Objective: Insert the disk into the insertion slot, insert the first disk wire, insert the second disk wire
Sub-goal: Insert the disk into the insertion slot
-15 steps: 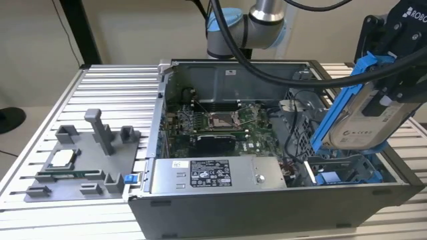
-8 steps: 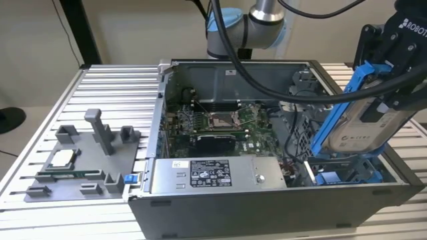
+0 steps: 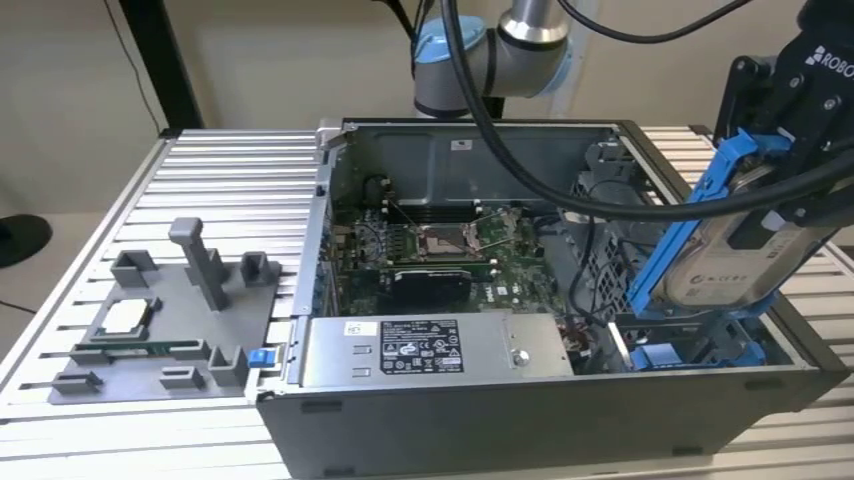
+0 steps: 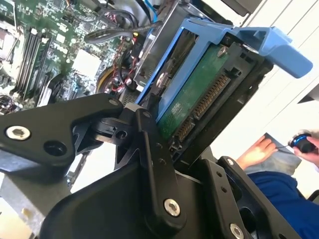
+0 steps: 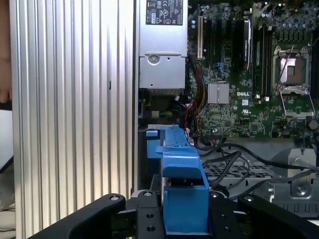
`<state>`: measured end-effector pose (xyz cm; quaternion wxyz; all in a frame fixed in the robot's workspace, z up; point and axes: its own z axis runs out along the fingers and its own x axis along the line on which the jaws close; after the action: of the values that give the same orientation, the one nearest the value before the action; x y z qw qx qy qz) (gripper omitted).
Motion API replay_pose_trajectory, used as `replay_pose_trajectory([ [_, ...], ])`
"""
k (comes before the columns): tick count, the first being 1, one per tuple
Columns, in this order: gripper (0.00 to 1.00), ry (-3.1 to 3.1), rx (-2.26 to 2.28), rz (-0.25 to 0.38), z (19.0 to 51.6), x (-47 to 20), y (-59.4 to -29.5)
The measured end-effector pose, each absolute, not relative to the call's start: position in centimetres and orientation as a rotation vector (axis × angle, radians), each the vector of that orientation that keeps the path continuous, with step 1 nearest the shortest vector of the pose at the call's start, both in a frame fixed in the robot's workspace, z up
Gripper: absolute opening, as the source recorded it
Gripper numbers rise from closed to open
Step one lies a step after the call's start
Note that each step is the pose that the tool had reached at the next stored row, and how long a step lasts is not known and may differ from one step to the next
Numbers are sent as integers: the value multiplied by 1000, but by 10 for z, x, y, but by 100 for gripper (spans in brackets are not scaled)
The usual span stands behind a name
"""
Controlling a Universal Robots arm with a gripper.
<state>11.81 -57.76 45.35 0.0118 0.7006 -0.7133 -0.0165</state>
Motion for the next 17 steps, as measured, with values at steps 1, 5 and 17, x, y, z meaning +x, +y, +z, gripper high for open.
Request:
replay_pose_trajectory([
  [1, 0, -2224, 2184, -51, 454, 118, -578],
  [5, 0, -2224, 2185, -52, 453, 118, -578],
  [17, 0, -2224, 2185, -52, 447, 119, -578],
])
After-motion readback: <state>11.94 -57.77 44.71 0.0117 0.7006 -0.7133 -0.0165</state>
